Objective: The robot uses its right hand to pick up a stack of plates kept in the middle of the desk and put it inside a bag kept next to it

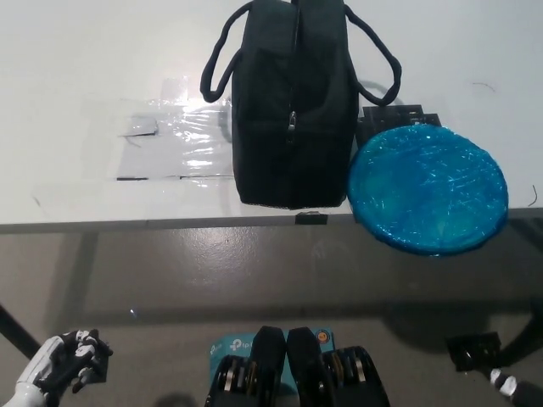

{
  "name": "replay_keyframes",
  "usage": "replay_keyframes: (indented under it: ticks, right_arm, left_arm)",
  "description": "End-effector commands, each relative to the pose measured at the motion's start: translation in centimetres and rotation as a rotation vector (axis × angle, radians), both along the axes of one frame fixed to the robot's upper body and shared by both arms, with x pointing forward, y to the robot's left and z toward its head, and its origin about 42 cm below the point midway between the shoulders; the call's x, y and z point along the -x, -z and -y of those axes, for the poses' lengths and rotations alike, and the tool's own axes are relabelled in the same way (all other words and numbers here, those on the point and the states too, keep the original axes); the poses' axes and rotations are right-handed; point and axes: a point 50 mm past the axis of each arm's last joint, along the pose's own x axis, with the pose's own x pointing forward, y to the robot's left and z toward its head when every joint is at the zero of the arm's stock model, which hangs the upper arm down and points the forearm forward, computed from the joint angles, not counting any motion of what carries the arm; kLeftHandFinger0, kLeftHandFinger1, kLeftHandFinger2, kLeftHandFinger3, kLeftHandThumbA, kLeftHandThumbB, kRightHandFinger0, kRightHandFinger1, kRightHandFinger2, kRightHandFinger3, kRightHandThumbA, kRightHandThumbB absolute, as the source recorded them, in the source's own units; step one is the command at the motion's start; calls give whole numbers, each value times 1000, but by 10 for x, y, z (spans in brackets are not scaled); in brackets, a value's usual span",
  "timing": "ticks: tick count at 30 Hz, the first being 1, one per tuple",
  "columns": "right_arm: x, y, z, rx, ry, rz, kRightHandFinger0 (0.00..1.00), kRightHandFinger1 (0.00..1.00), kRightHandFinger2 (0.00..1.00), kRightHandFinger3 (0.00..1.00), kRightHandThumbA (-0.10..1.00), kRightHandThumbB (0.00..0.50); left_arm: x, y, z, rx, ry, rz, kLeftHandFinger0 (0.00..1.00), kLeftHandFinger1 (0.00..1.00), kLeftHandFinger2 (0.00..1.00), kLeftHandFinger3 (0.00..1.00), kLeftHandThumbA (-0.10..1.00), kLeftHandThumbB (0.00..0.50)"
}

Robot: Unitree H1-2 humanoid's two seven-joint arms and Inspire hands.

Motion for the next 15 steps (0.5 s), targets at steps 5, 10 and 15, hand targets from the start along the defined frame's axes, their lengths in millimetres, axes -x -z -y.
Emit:
replay_keyframes:
  ticks: [5, 10, 15]
  right_arm:
    - [-35, -108, -13, 374, -31, 272, 1000, 1000, 1000, 1000, 1000, 398]
    - [-45, -133, -31, 369, -86, 344, 1000, 1000, 1000, 1000, 906, 398]
    - [-47, -133, -47, 423, -106, 378, 1000, 1000, 1000, 1000, 935, 432]
  left_arm:
    - [-3, -15, -17, -5, -1, 61, 28, 258, 374, 376, 346, 500]
    - [-6, -18, -18, -13, 9, 69, 26, 259, 383, 380, 350, 500]
    - [-7, -20, -18, -19, 8, 67, 28, 271, 400, 379, 338, 500]
